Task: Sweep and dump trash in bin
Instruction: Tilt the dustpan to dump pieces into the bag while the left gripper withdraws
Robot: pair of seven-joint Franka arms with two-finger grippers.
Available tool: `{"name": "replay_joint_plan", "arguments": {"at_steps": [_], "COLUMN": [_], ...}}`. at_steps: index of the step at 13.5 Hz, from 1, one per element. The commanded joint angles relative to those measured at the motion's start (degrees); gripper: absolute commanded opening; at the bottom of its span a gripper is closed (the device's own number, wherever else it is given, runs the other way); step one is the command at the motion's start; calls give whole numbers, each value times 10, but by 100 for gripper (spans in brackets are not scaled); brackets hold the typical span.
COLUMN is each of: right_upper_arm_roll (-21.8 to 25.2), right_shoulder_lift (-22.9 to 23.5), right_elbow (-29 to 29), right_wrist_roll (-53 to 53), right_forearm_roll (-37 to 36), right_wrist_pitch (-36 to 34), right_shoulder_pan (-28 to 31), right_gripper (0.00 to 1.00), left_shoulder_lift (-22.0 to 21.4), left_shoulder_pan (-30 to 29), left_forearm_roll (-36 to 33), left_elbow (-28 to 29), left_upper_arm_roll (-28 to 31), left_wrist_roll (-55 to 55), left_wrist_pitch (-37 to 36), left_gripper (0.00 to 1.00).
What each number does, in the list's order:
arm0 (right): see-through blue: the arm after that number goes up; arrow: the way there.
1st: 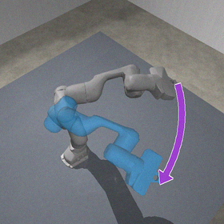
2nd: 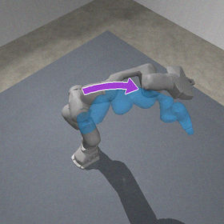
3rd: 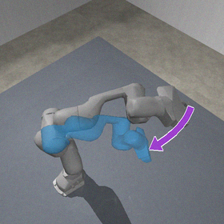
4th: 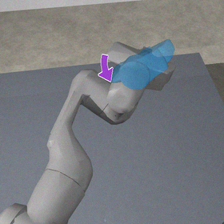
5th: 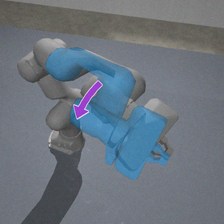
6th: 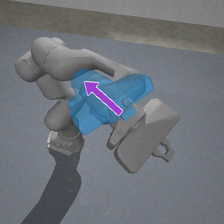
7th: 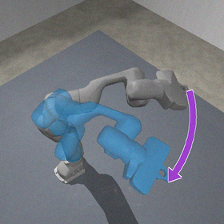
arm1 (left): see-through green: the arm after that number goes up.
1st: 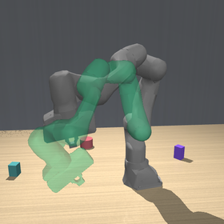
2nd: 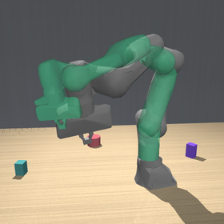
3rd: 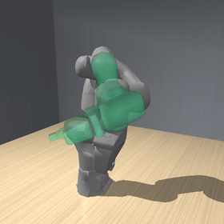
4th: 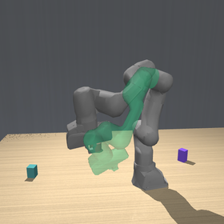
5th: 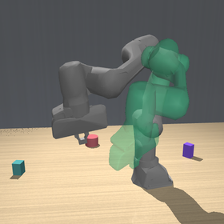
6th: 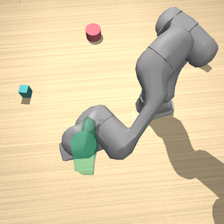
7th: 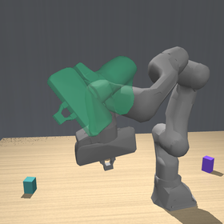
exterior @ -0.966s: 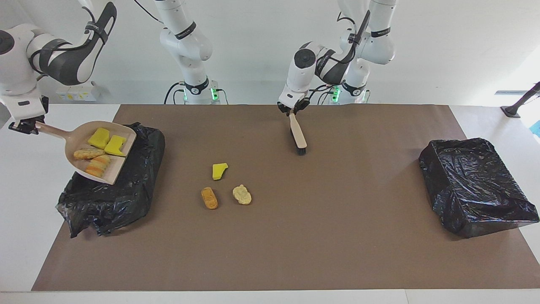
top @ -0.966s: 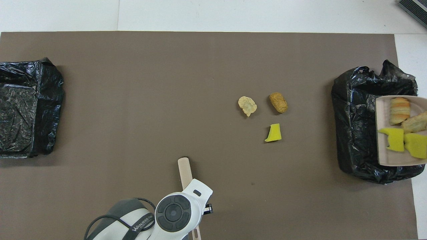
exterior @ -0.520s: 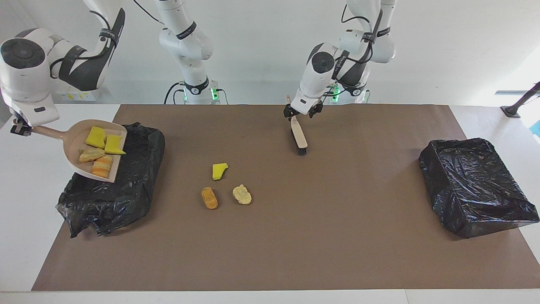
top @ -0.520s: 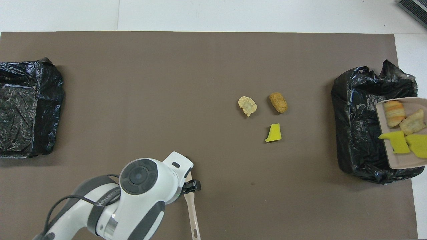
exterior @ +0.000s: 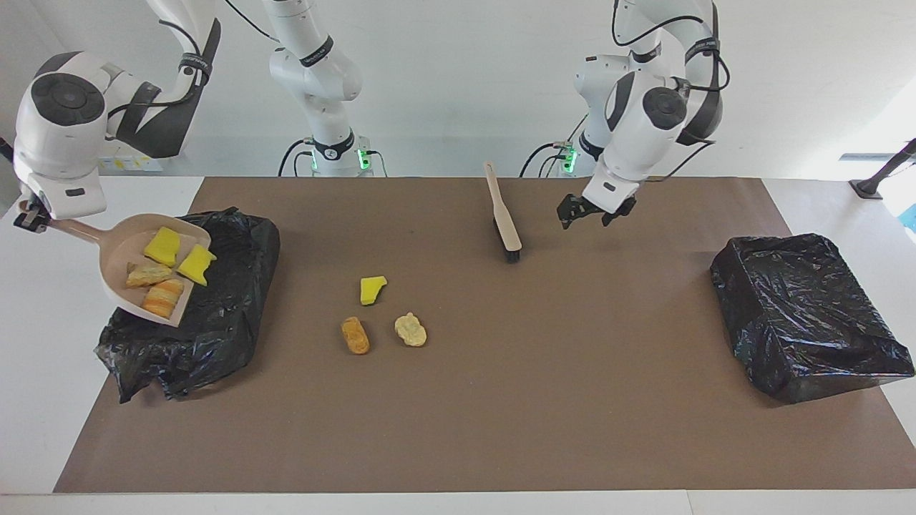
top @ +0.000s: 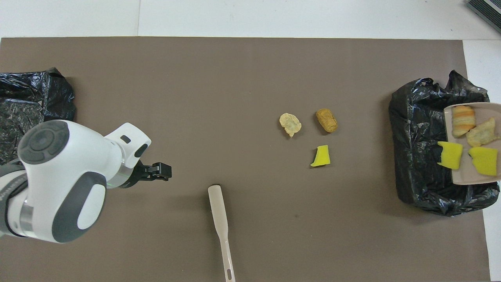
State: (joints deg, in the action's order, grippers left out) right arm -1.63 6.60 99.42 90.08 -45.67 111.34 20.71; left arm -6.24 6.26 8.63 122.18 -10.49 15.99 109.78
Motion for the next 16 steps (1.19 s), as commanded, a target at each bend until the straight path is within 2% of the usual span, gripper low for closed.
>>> {"name": "replay_joint_plan", "arguments": {"at_steps": [1, 3, 8, 12, 14, 16], "right_upper_arm_roll": [-4, -4, -2, -3, -5, -6], "right_shoulder_lift": [-6, -11, -20, -22, -25, -24], "right_elbow": [3, 0, -35, -34, -28, -27], "right_wrist_roll": [-16, -16, 23, 4, -31, -83], "right_forearm_roll": [-35, -48, -71, -83, -119, -151], "right_wrist_pitch": [-3, -18, -22, -19, -24, -73], "right_shoulder_pan": [-19, -24, -18, -24, -50, -94], "right_gripper": [0, 0, 0, 0, 0, 0], "left_shoulder_lift": [32, 30, 38, 102, 101, 99], "left_shoulder_pan": [-62, -94, -131, -132, -129, -129], "left_forearm_roll": [-34, -42, -53, -85, -85, -85], "left_elbow": [-76, -102, -166, -316, -319, -318], "left_upper_arm_roll": [-8, -8, -8, -8, -8, -8], "left_wrist_roll": [-87, -137, -151, -151, -149, -153], "left_wrist_pitch": [-57, -68, -97, -207, -198, -199], "left_gripper": [100, 100, 100, 100, 100, 100]}}
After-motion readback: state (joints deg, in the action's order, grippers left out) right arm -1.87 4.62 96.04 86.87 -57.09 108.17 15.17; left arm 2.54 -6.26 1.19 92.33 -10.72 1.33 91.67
